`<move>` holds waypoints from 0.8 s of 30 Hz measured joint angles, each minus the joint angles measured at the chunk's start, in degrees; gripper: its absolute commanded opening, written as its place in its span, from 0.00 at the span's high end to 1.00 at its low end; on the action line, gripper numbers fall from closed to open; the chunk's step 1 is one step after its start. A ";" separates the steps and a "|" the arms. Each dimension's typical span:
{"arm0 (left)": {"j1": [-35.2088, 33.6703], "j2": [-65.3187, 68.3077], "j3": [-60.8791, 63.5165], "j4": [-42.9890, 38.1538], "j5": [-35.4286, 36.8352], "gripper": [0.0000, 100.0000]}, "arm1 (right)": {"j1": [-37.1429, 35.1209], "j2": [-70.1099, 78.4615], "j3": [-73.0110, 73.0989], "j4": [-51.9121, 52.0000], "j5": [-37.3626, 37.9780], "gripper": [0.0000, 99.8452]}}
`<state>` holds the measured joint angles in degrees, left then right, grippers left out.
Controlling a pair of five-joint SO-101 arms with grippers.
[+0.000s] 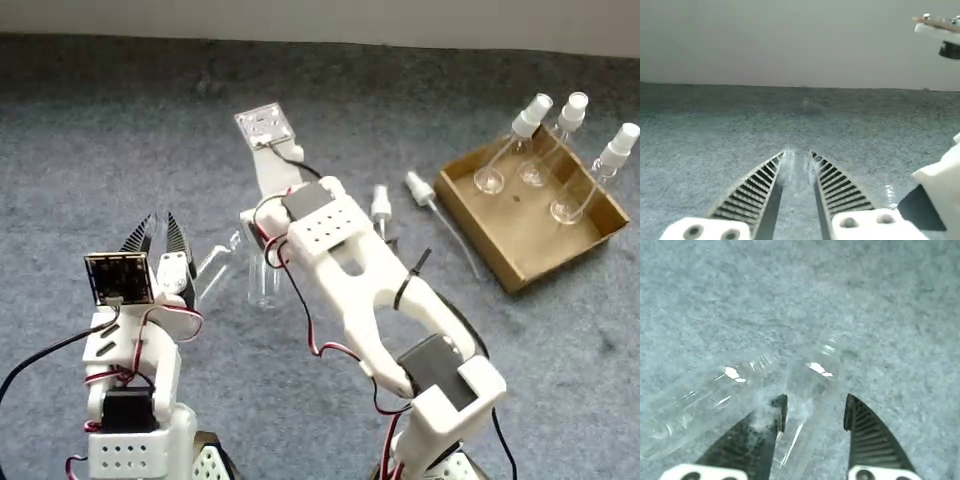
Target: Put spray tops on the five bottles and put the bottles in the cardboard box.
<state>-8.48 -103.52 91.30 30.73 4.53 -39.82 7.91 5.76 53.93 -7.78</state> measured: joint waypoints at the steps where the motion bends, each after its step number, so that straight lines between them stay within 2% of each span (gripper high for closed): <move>1: -0.35 0.00 0.00 0.00 0.00 0.96 | -0.53 0.00 1.67 -2.29 0.00 0.84; 9: -0.44 0.00 -0.18 0.00 0.00 0.96 | -2.11 -1.05 13.80 -18.29 0.09 0.84; 24: -0.44 0.00 -0.18 0.00 0.00 0.96 | 1.05 -3.69 24.44 -20.40 0.00 0.84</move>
<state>-8.92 -103.52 91.12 30.73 4.53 -38.77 4.22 30.20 33.54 -7.78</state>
